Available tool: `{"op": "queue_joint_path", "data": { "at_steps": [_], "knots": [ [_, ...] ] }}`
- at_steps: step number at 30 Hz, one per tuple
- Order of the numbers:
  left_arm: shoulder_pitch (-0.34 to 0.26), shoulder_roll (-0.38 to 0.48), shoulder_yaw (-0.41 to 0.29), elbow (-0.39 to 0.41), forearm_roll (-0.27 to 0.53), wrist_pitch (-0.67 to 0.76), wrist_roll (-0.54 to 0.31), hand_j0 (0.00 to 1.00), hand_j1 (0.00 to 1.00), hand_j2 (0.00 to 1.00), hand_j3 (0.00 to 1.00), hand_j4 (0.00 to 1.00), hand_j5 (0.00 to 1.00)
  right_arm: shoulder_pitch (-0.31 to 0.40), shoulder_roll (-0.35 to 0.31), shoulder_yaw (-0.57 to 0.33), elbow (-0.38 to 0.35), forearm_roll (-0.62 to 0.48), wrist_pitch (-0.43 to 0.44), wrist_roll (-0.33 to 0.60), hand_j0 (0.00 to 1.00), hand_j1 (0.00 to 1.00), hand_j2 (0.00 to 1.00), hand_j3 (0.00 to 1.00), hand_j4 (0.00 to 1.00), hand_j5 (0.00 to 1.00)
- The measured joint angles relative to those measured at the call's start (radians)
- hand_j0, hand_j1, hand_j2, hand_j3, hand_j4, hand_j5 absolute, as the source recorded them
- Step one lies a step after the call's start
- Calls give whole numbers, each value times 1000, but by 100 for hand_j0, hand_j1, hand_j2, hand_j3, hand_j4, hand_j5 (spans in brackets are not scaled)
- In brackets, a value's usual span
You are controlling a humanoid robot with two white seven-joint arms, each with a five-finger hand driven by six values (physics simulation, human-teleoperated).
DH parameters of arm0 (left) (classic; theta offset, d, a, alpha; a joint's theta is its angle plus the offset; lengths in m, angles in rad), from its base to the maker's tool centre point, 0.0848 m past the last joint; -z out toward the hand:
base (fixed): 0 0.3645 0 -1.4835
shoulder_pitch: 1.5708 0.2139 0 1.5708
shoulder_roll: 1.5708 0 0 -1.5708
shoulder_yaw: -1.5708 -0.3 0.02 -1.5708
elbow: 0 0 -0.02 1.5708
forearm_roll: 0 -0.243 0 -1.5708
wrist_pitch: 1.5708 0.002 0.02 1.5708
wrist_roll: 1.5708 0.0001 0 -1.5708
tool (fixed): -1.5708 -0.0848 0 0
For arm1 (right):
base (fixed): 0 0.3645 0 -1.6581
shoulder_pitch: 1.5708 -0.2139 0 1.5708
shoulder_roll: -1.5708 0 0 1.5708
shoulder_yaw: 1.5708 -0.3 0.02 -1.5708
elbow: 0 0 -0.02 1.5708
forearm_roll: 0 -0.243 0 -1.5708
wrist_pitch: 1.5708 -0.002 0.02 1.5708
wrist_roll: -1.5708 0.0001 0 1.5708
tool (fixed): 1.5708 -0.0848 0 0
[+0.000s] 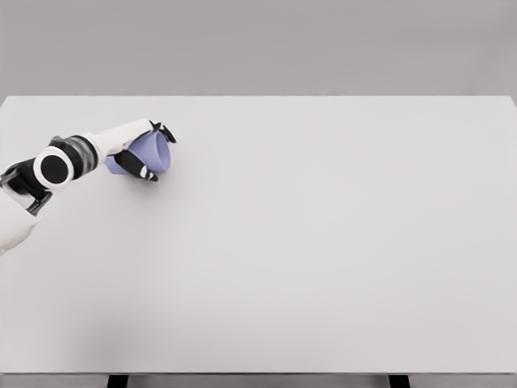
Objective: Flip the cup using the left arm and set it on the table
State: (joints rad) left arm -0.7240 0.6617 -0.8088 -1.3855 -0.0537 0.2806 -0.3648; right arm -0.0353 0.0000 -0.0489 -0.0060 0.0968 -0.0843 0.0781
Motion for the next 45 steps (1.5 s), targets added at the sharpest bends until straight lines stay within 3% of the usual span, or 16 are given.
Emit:
{"op": "queue_joint_path", "data": {
  "at_steps": [4, 11, 15, 19, 23, 27, 34, 45],
  "knots": [
    [-2, 50, 1, -3, 102, -89, -1, 59, 59, 59, 59, 59, 59, 0, 0, 0, 0, 0, 0, 0, 100, 100, 100, 100, 100, 100],
    [-2, 139, 4, -3, 377, -265, -13, 59, 59, 59, 59, 59, 59, 0, 0, 0, 0, 0, 0, 0, 100, 100, 100, 100, 100, 100],
    [-2, 160, 10, 2, 563, -325, -108, 60, 60, 60, 60, 60, 60, 0, 0, 0, 0, 0, 0, 0, 100, 100, 100, 100, 100, 100],
    [-2, 162, 34, 25, 753, -343, -210, 59, 59, 59, 59, 59, 59, 0, 0, 0, 0, 0, 0, 0, 100, 100, 100, 100, 100, 100],
    [-2, 86, 86, 142, 883, -342, -238, 59, 59, 59, 59, 59, 59, 0, 0, 0, 0, 0, 0, 0, 100, 100, 100, 100, 100, 100],
    [3, -19, 122, 233, 925, -337, -245, 59, 59, 59, 59, 59, 59, 0, 0, 0, 0, 0, 0, 0, 100, 100, 100, 100, 100, 100],
    [26, -173, 200, 329, 926, -336, -247, 59, 59, 59, 59, 59, 59, 0, 0, 0, 0, 0, 0, 0, 100, 100, 100, 100, 100, 100],
    [110, -268, 251, 398, 865, -344, -248, 59, 59, 59, 59, 59, 59, 0, 0, 0, 0, 0, 0, 0, 100, 100, 100, 100, 100, 100]
  ]
}}
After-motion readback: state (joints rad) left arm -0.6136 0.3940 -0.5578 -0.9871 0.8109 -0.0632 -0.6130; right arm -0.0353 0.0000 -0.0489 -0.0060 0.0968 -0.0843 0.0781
